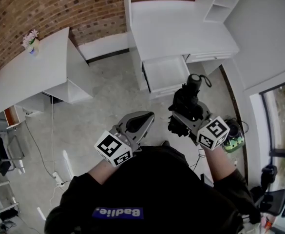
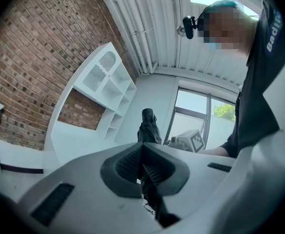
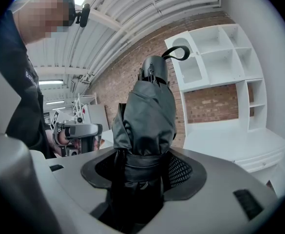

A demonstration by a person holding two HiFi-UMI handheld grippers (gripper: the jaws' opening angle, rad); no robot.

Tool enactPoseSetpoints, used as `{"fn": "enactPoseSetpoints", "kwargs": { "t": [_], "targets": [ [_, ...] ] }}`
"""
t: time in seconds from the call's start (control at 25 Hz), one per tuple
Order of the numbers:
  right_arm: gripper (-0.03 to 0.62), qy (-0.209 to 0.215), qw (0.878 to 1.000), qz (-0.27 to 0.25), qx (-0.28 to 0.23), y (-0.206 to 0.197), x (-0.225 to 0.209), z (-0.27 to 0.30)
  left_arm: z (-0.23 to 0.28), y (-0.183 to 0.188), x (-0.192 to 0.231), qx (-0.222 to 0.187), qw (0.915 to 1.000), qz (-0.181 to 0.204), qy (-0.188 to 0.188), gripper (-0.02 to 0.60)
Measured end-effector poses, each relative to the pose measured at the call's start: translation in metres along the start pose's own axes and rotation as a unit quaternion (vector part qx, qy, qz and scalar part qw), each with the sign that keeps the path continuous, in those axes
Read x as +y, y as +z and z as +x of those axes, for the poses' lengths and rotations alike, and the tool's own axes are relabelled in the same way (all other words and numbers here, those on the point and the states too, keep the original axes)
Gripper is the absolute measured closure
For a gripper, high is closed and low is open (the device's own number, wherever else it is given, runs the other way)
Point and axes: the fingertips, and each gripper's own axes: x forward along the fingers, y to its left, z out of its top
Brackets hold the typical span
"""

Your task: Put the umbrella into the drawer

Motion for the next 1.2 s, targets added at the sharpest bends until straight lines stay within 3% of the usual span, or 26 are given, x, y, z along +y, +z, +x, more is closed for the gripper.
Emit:
{"fn": "enactPoseSetpoints", "kwargs": {
  "t": [0.32,0.68,0.96,1.2],
  "targets": [
    [0.327,-0.017,1.000,-0.005,0.003,0.008,-0.021,0.025,-0.006,0.004,0.021,0.000,1.0000,-0.003,-0.004,0.584],
    [0.327,-0.003,1.000,-0.026,0.016,0.021,-0.114,0.068,0.042,0.021,0.078,-0.011,0.9989,0.000,0.045,0.584],
    [0.327,0.030,0.995,-0.076,0.053,0.017,-0.188,0.124,0.097,0.027,0.131,-0.010,0.9959,-0.012,0.090,0.584],
    [0.327,0.063,0.981,-0.152,0.103,-0.009,-0.241,0.169,0.137,0.030,0.169,-0.005,0.9917,-0.020,0.127,0.584]
  ]
}}
